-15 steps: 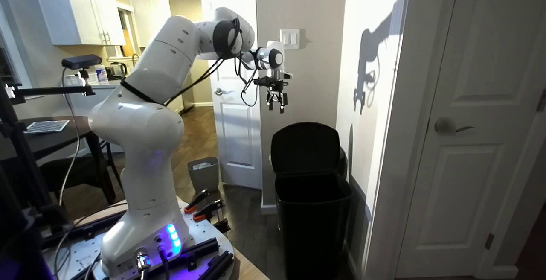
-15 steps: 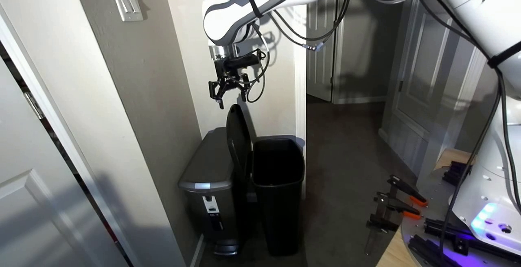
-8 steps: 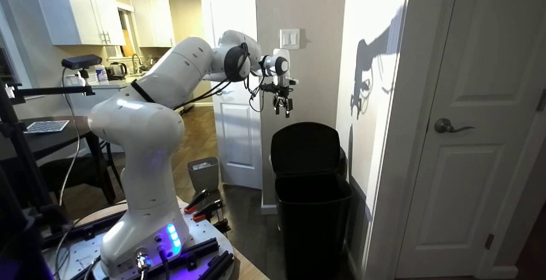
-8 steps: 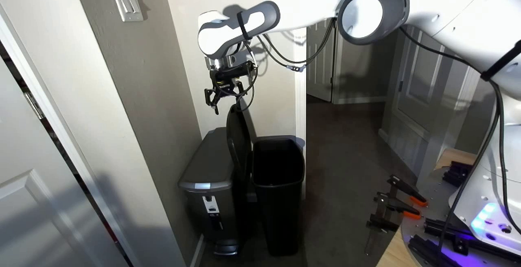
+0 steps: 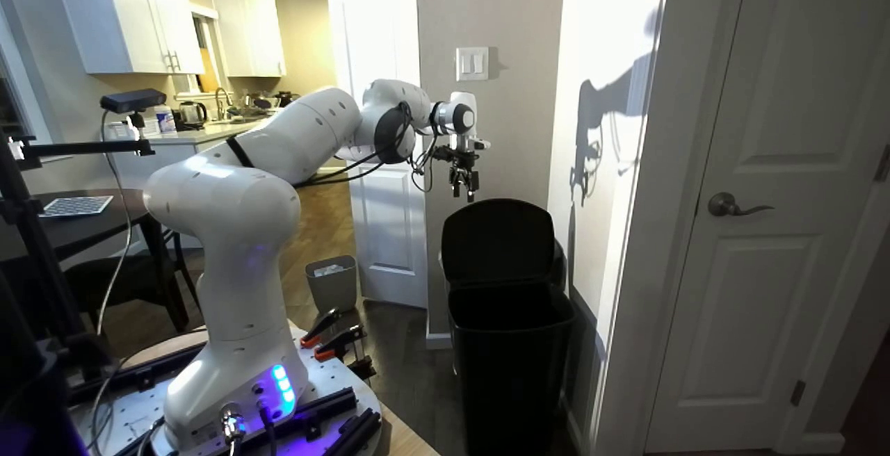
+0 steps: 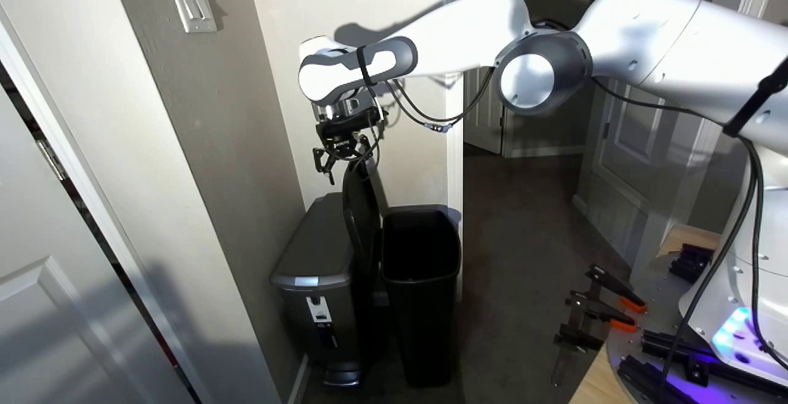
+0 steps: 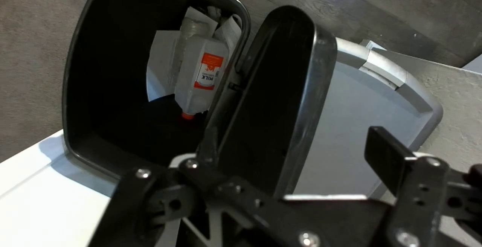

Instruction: Close the lid of the bin

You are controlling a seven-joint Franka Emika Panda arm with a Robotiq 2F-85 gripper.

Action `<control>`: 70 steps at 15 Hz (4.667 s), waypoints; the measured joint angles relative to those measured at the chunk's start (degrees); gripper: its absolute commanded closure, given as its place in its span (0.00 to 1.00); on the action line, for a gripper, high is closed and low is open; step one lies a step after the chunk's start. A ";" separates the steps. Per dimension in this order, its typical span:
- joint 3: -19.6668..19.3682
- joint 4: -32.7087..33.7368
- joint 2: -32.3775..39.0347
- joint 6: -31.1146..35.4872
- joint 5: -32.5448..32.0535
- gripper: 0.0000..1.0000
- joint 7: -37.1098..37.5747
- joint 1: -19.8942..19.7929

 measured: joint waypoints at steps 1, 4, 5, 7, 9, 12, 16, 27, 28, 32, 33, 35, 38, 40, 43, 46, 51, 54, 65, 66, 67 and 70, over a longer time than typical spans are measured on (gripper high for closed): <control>-0.07 1.27 0.85 -0.66 0.00 0.00 0.70 -0.04; -0.37 3.25 2.53 -1.49 0.00 0.00 2.79 -0.15; -0.55 3.54 2.89 -1.75 -0.01 0.00 3.35 -0.17; -0.93 3.85 3.30 -2.90 -0.04 0.00 4.26 -0.17; -1.42 4.15 3.56 -4.47 -0.05 0.00 4.78 -0.16; -2.09 4.40 3.64 -6.50 -0.08 0.00 5.21 -0.15; -2.90 4.98 3.64 -8.16 -0.11 0.00 5.26 -0.11; -1.79 11.92 6.92 -7.05 2.12 0.00 8.63 -0.94; -2.05 11.75 6.99 -6.66 2.12 0.00 9.30 -1.06; -3.35 11.51 7.12 -6.34 2.05 0.00 12.27 -1.49; -3.78 11.47 7.15 -6.34 2.04 0.00 13.03 -1.56; -4.75 11.30 7.16 -6.37 1.97 0.00 14.15 -1.58; -5.87 11.29 7.10 -7.03 1.85 0.00 14.74 -1.36; -6.65 11.30 6.99 -7.70 1.74 0.00 15.27 -1.06; -8.21 11.30 6.79 -9.33 1.31 0.00 15.43 -0.48; -9.96 11.31 6.60 -11.61 0.53 0.00 15.43 0.17; -12.43 11.29 6.51 -16.52 -1.55 0.00 15.43 1.56; -13.33 10.88 6.53 -18.90 -2.66 0.00 15.42 2.25; -14.52 10.05 7.50 -36.70 -8.22 0.00 8.65 4.06; -14.79 10.20 7.70 -38.62 -9.34 0.00 7.34 4.36; -15.19 9.97 7.70 -39.54 -10.14 0.00 6.20 4.70; -15.42 10.95 8.24 -41.45 -11.93 0.00 3.01 5.25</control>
